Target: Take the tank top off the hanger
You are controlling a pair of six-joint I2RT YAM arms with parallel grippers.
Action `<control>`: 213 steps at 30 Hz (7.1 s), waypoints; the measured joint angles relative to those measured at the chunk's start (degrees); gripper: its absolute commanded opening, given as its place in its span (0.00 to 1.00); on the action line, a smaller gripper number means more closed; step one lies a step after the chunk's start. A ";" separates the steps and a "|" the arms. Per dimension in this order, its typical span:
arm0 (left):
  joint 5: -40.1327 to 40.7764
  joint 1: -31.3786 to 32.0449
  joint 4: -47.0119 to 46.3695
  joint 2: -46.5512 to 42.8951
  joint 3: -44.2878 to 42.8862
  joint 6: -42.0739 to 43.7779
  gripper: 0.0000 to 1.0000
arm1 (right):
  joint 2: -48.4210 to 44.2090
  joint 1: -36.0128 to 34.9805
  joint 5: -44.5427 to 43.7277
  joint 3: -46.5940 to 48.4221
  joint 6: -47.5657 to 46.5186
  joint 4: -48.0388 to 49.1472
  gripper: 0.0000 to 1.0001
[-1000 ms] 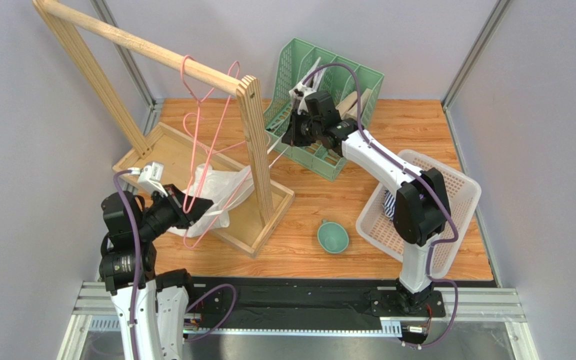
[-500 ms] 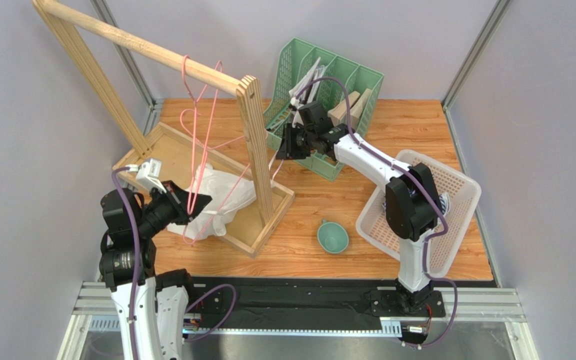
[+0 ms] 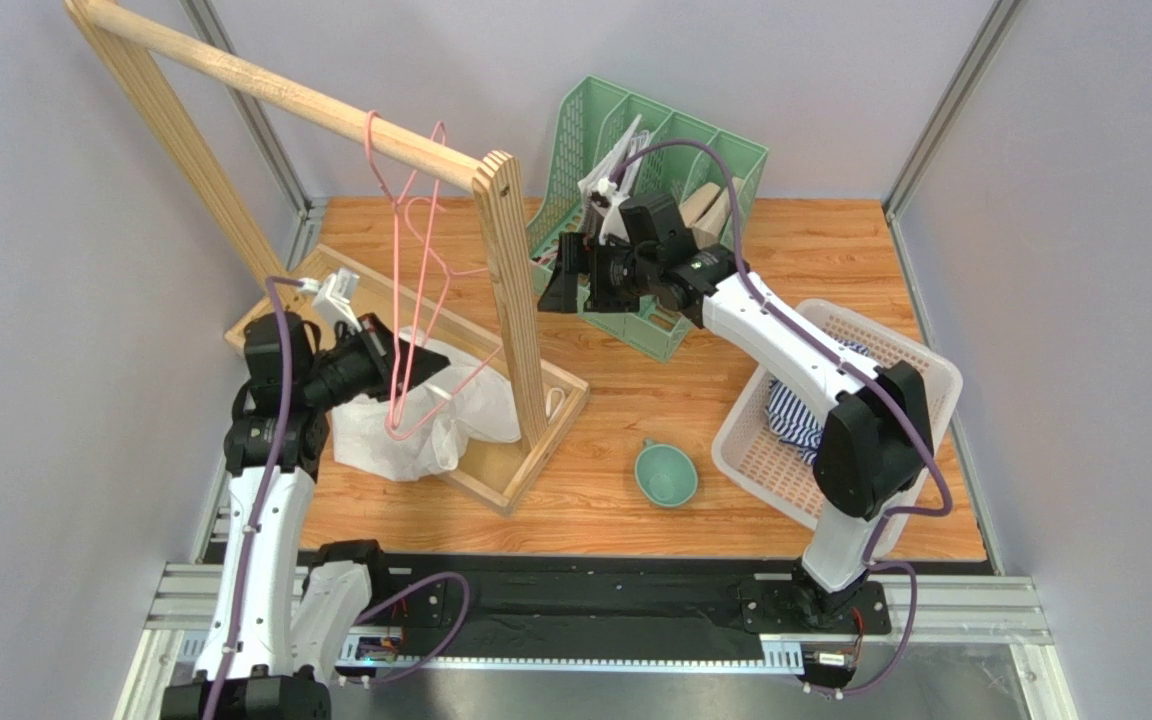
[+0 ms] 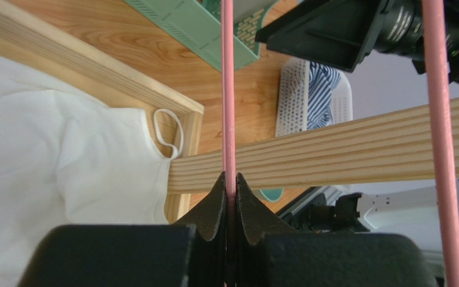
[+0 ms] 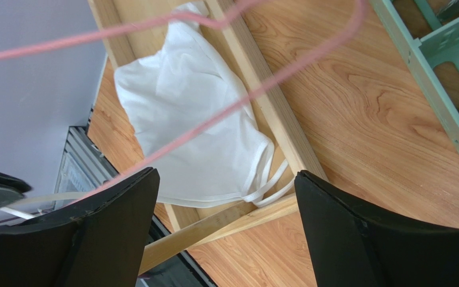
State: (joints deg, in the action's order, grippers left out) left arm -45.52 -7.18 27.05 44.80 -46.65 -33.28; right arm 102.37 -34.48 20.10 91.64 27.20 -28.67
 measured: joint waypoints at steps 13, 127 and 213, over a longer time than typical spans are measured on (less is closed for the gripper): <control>-1.01 7.02 -11.74 2.03 0.35 -4.57 0.00 | -7.87 -0.85 2.93 3.23 0.20 3.69 0.85; -6.51 9.01 -14.58 12.33 4.74 1.36 0.67 | 11.28 -5.90 -0.31 33.05 -27.63 -24.15 0.00; 33.40 -3.06 20.00 10.05 -48.04 22.43 0.00 | -3.08 -1.07 -4.04 11.30 -14.62 -14.78 0.88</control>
State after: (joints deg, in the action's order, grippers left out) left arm -12.12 -10.24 47.05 54.85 -94.70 -10.85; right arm 99.29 -35.55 16.05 102.94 12.58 -43.44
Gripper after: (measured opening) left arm 0.017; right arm 0.887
